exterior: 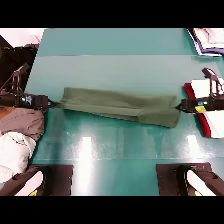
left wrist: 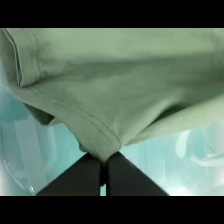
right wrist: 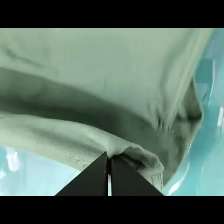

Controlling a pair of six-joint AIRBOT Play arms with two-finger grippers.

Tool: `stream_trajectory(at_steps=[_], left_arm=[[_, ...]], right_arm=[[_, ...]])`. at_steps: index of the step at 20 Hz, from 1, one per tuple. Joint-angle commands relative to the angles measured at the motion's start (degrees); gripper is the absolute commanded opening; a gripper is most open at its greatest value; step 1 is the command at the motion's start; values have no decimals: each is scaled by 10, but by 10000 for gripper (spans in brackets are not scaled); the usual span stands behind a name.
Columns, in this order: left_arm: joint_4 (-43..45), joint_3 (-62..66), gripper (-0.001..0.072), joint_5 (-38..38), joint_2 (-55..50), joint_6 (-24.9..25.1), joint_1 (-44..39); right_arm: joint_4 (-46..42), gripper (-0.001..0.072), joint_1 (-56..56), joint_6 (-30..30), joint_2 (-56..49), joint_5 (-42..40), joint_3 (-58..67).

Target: Fold the shirts.

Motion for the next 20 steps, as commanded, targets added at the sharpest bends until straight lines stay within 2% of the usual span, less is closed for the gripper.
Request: stream_trajectory(at_steps=[1, 8, 13, 17, 18, 19, 20], left_arm=[[-3, 5, 24, 35, 0, -1, 0], [-16, 5, 24, 65, -48, -31, 0], [-45, 6, 25, 160, -126, -31, 0], [-92, 43, 27, 196, -190, -26, 0], [-106, 54, 144, 211, -204, -26, 0], [-119, 64, 501, 227, -215, -27, 0], [-137, 75, 650, 242, -226, -27, 0]], right_arm=[[1, 19, 36, 3, -84, -14, 50], [-1, 19, 50, 5, -106, -21, 72], [1, 19, 28, 5, -106, -69, 72], [7, 21, 5, 6, -107, -116, 72], [7, 27, 5, 6, -108, -128, 72], [18, 162, 5, 5, -112, -143, 72], [40, 415, 5, 5, -123, -161, 72]])
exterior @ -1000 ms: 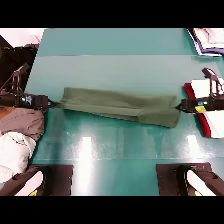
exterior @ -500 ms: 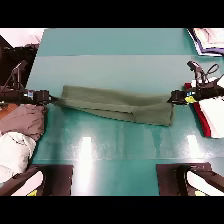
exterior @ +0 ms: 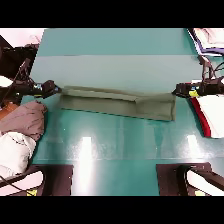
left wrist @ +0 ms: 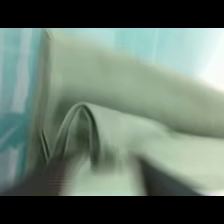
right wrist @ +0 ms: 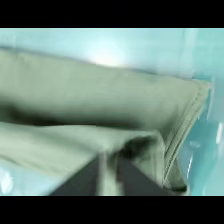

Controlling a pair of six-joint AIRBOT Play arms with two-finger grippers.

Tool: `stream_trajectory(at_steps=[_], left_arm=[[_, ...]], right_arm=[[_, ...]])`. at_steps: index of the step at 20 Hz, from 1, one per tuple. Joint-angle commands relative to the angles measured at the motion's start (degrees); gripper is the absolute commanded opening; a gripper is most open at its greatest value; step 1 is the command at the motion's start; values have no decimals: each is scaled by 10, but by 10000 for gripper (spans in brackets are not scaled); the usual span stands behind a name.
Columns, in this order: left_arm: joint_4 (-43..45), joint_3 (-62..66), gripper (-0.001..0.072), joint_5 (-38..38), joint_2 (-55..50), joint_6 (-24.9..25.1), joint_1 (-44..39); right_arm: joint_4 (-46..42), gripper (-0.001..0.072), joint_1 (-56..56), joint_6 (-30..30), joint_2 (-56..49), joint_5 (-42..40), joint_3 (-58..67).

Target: Fold the shirts.

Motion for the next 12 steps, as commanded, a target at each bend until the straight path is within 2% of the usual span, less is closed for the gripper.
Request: stream_trajectory(at_steps=[1, 3, 5, 7, 8, 10, 11, 12], left_arm=[[-60, 38, 643, 50, -44, 2, -1], [-65, 59, 643, 40, -46, 2, -1], [-63, 87, 643, -24, -46, 4, -1], [-61, 98, 641, -104, -46, 26, -1], [-59, 98, 580, -135, -46, 31, -1], [-60, 97, 45, -168, -46, 62, -1], [-60, 97, 31, -176, -46, 68, -1], [-60, 97, 25, -181, -46, 68, -2]], right_arm=[[51, 478, -4, -2, -23, -62, 1], [68, 478, -7, -2, -51, -56, 14], [67, 478, -28, -13, -72, 9, 34], [67, 478, -68, -37, -70, 66, 27], [67, 478, -94, -47, -61, 82, 12], [67, 477, -150, -74, -33, 95, -31], [67, 486, -175, -93, -20, 100, -54], [70, 593, -202, -117, -11, 108, -78]])
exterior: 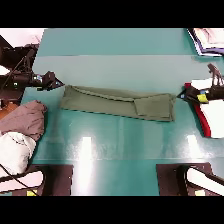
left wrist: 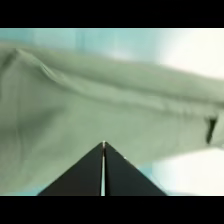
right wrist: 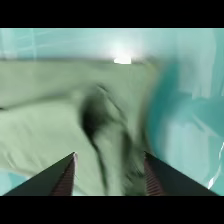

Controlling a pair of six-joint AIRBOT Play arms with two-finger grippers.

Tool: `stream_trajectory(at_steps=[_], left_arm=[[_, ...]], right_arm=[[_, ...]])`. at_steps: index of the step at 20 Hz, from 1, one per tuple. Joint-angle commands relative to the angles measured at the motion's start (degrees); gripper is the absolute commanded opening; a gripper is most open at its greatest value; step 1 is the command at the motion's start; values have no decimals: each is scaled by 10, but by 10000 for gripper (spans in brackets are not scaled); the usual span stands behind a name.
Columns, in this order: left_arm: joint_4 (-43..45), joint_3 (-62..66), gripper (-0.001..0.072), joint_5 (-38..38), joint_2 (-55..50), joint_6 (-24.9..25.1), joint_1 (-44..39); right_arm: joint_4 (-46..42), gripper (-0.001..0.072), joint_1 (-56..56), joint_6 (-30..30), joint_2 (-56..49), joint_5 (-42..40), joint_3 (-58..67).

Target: Fold the shirts.

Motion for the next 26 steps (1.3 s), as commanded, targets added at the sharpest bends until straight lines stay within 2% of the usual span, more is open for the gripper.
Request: stream_trajectory(at_steps=[1, 4, 8, 14, 17, 22, 24, 26], left_arm=[[-2, 4, 25, -52, -1, 23, -4], [-1, 4, 25, -50, -1, 23, -37], [18, 4, 25, -50, -1, 22, -106], [54, 4, 25, -34, -1, 12, -181], [54, 4, 25, -24, -1, -8, -183], [54, 4, 25, -24, -1, -9, -183], [54, 4, 25, -24, -1, -9, -183], [54, 4, 25, -24, -1, -9, -183]], right_arm=[[13, 681, -86, -67, 24, 47, -68], [73, 693, -116, -145, -10, 75, -106], [120, 694, -91, -203, -81, 86, -80], [119, 693, -39, -209, -148, 81, 8], [119, 693, -18, -209, -186, 80, 36], [122, 689, 4, -208, -238, 80, 66], [128, 609, 9, -208, -261, 83, 65], [160, 407, 10, -214, -277, 85, 65]])
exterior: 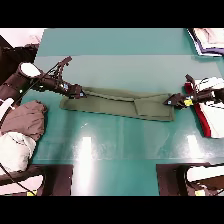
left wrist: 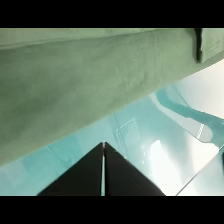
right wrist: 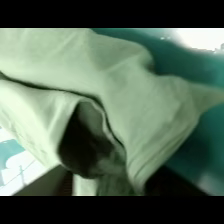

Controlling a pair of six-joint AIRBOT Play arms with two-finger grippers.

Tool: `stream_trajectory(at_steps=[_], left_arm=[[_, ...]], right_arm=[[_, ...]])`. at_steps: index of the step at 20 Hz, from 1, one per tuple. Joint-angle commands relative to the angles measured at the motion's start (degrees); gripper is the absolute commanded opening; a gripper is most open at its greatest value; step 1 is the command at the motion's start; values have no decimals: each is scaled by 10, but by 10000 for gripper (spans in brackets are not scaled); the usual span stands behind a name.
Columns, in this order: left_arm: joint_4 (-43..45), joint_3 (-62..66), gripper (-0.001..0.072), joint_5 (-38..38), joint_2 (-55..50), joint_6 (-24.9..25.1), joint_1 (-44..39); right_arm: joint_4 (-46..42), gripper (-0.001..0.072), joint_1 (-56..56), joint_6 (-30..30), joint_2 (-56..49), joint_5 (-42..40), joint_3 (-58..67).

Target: Fold the shirts.

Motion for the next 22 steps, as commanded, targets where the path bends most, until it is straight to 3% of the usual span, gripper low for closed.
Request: stream_trajectory(at_steps=[1, 3, 8, 12, 16, 22], left_arm=[[1, 1, 25, 1, 0, -3, -1], [1, 1, 25, 1, 0, -19, -1], [-15, 2, 24, 1, -12, -57, -4], [-6, 45, 24, 15, -57, -55, -66], [-6, 170, 24, 35, -161, -55, -147], [-7, 334, 23, 51, -318, -82, -199]], right_arm=[[45, 272, 5, -23, -29, 1, 4], [67, 17, 5, -53, -25, 4, 4], [68, 17, 4, -27, 37, 19, 5], [59, 16, 15, 67, 89, 75, 68], [58, 16, 66, 184, 108, 134, 183], [57, 16, 201, 282, 78, 153, 381]])
